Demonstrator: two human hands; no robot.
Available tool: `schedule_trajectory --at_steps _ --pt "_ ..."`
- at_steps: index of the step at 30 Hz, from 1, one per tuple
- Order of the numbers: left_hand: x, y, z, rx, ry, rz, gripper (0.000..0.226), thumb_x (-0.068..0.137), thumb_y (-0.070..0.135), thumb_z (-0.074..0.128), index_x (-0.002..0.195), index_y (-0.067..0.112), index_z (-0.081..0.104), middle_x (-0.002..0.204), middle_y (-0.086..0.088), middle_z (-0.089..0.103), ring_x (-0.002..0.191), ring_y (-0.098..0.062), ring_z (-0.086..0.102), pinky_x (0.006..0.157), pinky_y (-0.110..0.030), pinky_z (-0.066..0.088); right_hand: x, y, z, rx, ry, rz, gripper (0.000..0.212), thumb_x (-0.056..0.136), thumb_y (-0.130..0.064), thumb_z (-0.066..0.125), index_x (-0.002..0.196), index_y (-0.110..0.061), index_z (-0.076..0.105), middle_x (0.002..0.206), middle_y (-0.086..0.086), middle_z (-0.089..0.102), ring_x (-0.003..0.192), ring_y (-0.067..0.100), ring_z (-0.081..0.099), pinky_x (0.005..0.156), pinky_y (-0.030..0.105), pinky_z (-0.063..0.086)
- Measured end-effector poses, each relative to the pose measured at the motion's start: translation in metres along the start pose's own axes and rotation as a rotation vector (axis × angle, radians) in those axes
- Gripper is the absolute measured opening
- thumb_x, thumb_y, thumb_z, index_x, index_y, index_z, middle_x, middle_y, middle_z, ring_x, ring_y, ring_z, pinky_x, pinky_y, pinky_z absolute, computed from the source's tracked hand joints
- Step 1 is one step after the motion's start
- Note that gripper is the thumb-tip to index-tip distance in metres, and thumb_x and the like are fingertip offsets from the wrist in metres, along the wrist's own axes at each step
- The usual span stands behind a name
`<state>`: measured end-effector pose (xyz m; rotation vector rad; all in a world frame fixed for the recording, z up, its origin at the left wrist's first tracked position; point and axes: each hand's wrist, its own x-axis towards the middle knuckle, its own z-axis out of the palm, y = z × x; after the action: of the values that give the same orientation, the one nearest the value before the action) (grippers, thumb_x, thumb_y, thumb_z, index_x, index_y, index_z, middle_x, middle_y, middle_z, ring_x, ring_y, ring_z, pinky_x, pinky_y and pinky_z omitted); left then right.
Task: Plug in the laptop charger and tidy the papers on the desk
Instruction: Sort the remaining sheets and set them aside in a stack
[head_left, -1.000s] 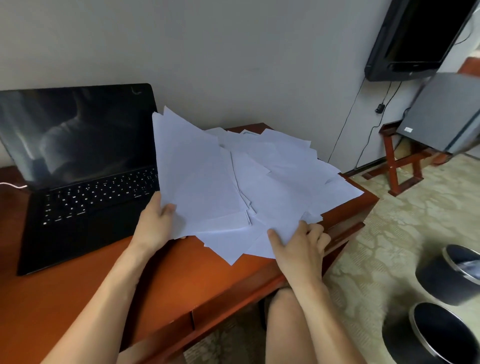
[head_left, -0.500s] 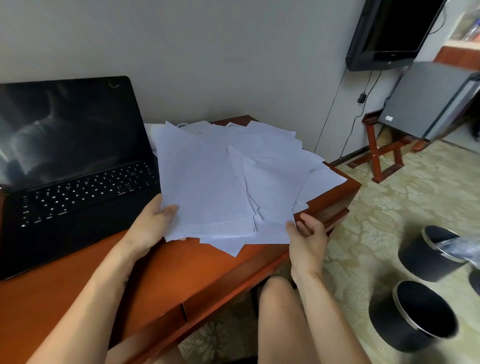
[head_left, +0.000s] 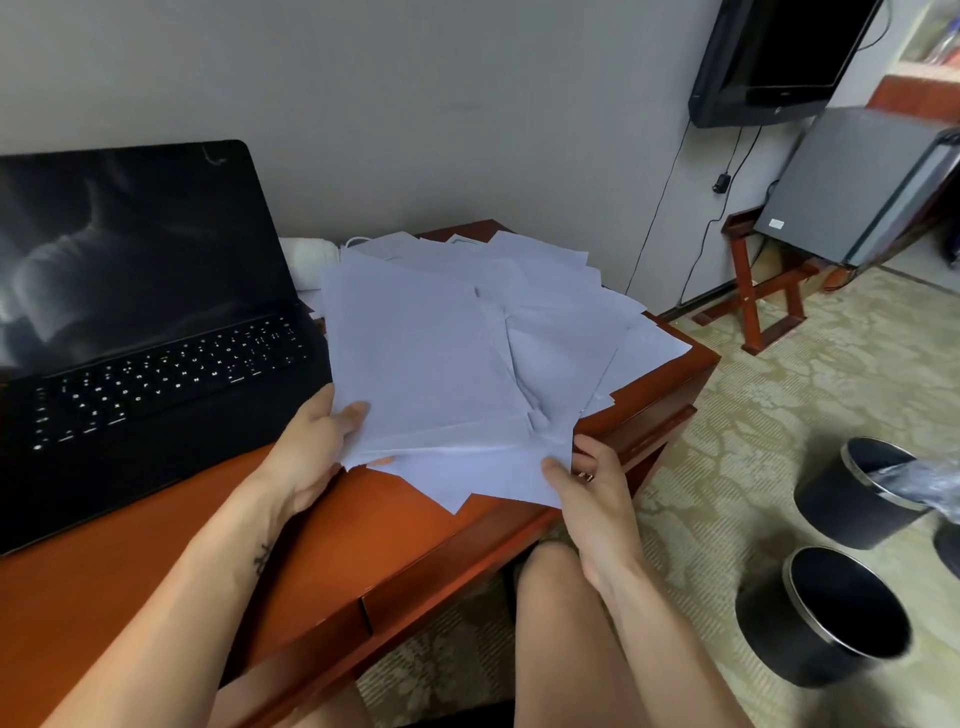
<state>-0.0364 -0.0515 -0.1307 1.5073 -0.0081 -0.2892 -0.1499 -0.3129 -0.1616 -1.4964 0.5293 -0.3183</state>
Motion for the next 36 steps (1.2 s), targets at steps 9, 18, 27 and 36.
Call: schedule_trajectory --at_steps 9,18,27,36 --pt "-0.007 -0.002 0.002 0.244 0.132 0.253 0.034 0.111 0.021 0.046 0.145 0.027 0.049 0.137 0.015 0.064 0.125 -0.001 0.06 0.106 -0.026 0.045 -0.022 -0.012 0.012 -0.056 -0.133 -0.008 0.049 0.102 -0.014 0.057 0.145 -0.022 0.034 0.107 -0.003 0.065 0.073 0.018 0.077 0.055 0.005 0.046" --pt "-0.015 -0.001 0.021 0.276 0.026 0.213 0.026 0.112 0.024 0.044 0.136 0.029 0.051 0.131 0.015 0.065 0.12 0.003 0.061 0.106 -0.024 0.046 -0.025 -0.016 0.01 0.038 -0.169 0.059 0.043 0.101 -0.016 0.061 0.14 -0.026 0.045 0.109 0.007 0.071 0.084 0.021 0.077 0.069 0.015 0.055" --pt "-0.005 -0.005 0.012 0.127 -0.02 0.154 0.036 0.111 0.022 0.048 0.147 0.024 0.05 0.138 0.009 0.067 0.13 -0.013 0.062 0.118 -0.046 0.043 -0.016 -0.012 0.014 -0.052 -0.159 0.021 0.043 0.095 -0.006 0.061 0.134 -0.022 0.052 0.119 -0.003 0.066 0.097 0.013 0.072 0.067 0.031 0.062" --pt "0.006 -0.003 -0.003 0.092 0.171 0.123 0.03 0.11 0.014 0.049 0.138 0.02 0.057 0.127 0.003 0.072 0.117 -0.018 0.07 0.111 -0.047 0.05 -0.001 -0.017 -0.038 -0.025 -0.255 0.047 0.031 0.104 -0.005 0.04 0.115 -0.013 0.068 0.079 0.016 0.053 0.06 0.019 0.049 0.053 0.035 0.051"
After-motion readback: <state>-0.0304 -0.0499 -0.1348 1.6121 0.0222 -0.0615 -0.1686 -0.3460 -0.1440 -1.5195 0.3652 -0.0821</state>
